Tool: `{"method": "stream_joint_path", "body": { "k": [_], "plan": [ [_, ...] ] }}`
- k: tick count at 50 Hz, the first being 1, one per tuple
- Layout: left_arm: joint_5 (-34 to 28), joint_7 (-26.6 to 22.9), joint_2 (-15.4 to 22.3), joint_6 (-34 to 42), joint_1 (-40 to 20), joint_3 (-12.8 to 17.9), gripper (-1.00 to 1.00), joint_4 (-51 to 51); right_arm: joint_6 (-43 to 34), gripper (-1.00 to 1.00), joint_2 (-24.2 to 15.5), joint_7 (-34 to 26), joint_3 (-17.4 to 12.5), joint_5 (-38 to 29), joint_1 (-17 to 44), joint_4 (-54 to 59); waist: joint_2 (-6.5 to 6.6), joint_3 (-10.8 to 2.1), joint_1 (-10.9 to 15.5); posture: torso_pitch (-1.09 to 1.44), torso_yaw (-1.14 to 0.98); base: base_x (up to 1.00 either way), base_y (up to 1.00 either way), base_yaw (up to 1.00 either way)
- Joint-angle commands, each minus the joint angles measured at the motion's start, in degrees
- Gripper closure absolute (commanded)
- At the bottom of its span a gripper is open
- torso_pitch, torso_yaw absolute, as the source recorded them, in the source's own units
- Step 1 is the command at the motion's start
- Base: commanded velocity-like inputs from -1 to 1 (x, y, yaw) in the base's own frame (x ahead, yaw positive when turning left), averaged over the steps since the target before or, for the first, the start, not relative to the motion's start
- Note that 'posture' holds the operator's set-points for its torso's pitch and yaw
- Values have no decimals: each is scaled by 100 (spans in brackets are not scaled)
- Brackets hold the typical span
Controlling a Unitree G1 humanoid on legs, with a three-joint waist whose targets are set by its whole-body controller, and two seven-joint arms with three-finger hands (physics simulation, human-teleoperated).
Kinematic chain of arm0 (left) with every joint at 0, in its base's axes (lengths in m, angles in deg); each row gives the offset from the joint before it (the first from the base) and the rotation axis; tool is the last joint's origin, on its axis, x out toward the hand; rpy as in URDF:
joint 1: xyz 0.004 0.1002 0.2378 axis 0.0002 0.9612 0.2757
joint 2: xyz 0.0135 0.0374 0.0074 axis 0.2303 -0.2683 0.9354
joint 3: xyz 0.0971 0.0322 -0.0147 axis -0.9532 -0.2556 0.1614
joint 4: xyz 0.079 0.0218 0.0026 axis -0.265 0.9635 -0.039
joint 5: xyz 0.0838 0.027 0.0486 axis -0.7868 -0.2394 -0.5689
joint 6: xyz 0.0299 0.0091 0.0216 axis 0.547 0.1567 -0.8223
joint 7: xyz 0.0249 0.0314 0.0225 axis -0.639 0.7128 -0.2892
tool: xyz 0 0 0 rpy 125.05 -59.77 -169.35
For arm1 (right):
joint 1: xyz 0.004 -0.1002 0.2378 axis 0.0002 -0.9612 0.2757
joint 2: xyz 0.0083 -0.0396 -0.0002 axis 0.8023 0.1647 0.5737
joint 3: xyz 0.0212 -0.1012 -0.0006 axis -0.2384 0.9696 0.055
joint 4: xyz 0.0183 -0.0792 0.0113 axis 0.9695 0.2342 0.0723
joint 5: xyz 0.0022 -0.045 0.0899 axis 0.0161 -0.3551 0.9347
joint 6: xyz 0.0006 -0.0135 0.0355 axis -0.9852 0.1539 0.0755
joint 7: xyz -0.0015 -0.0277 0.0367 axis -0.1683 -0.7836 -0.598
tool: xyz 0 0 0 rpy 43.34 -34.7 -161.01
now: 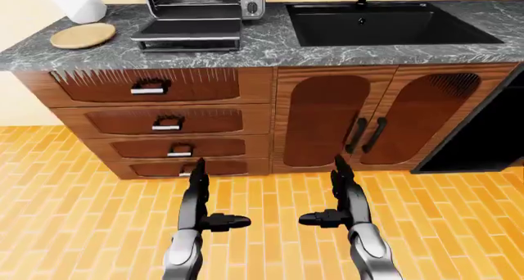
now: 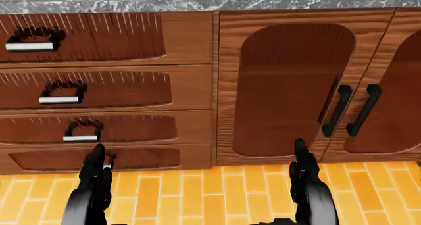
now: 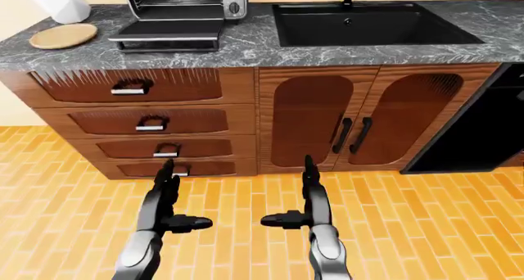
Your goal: Pick the bread from the top rack and place it on the plate on the counter.
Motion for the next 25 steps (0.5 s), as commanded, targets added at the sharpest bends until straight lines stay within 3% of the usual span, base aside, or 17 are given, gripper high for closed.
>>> {"method": "stream_joint_path", "body": {
  "k": [1,3,4,5,7,8,13,18,19,23,25],
  "plan": [
    [21,64,89,379,-422,65,-100,-993,-380,-100,-59,5,-56,132,152,-1469,-45,-5,-12,0,0,0,0,0],
    [-26,64,138,706,-578,97,-100,-1234,-676,-100,-78,-38,-45,147,256,-1817,-9,-389,26,0,0,0,0,0],
    [-21,40,139,766,-608,106,-100,-1284,-662,-100,-80,-57,-48,132,293,-1850,-37,-206,17,0,0,0,0,0],
    [-80,49,181,917,-699,128,-100,-1398,-822,-100,-83,-6,-116,165,437,-1889,-34,-129,28,0,0,0,0,0],
    [-107,0,232,1221,-832,170,-100,-1624,-969,-100,-150,-8,-145,123,611,-2029,-44,-396,19,0,0,0,0,0],
    [-155,-18,284,1431,-917,204,-100,-1770,-1215,-100,-159,0,-177,172,754,-2180,-45,-435,21,0,0,0,0,0],
    [-176,-146,519,2235,-1513,447,-100,-2282,-2143,-100,-398,51,-366,248,1651,-2639,-20,-513,38,0,0,0,0,0],
    [-141,-257,933,3089,-2450,732,-100,-2583,-2804,-100,-659,154,-529,400,2645,-2855,2,-509,44,0,0,0,0,0],
    [-128,-272,1067,3214,-2698,805,-100,-2562,-2976,-100,-745,201,-576,433,2901,-2857,35,-613,34,0,0,0,9,0],
    [-24,-274,1409,3429,-3357,926,-100,-2294,-3340,-100,-1051,377,-752,684,3714,-2762,19,-482,-5,0,0,12,22,0],
    [15,-253,1505,3494,-3521,944,-100,-2251,-3477,-100,-1187,421,-757,776,3973,-2737,-94,-376,-36,0,0,34,50,0]
  ]
}}
